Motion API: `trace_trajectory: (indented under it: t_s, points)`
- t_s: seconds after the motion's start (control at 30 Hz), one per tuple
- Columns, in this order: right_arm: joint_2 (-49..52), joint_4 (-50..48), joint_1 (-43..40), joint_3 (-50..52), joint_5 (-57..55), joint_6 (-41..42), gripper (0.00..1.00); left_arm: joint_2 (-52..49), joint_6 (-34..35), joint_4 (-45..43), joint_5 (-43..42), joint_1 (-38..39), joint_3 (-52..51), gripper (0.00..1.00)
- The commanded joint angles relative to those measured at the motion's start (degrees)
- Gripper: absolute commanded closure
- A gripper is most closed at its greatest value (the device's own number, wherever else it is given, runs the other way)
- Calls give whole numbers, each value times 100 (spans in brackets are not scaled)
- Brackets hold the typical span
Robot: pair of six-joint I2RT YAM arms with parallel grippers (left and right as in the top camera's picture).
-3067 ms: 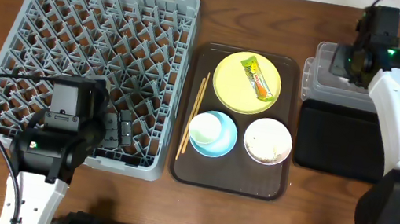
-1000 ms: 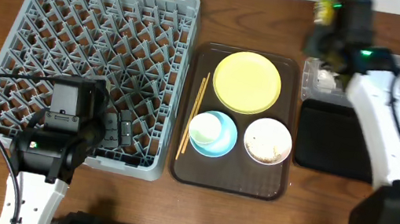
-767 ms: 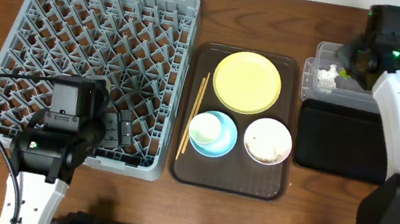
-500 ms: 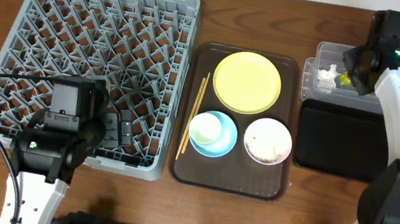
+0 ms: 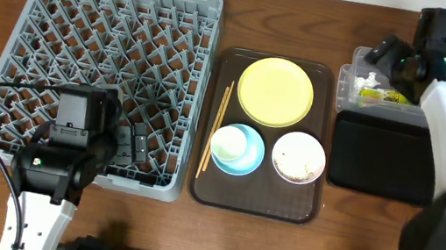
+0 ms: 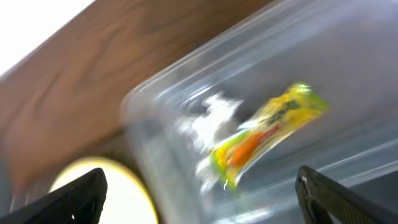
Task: Sort waste into correct bins and load items into the dishwasher
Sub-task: 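Reach the right gripper to the pink rice bowl and grasp its rim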
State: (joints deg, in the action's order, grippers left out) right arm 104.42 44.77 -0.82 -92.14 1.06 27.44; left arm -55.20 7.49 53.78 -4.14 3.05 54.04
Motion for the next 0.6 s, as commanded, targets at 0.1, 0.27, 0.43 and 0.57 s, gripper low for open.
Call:
trace_trajectory:
  t_s: [0.1, 0.27, 0.43, 0.57]
  points:
    - [-656, 1285, 988, 2, 1580, -2785, 7, -11, 13, 20, 7, -24, 122, 4]
    - [-645, 2122, 1823, 350, 1110, -2924, 16, -11, 13, 20, 9, -24, 122, 4]
    - [-651, 2079, 2527, 1204, 964, -2588, 19, -11, 13, 20, 7, -24, 122, 4]
    - [-651, 1674, 2970, 1794, 802, -2315, 22, -11, 13, 20, 7, -24, 122, 4]
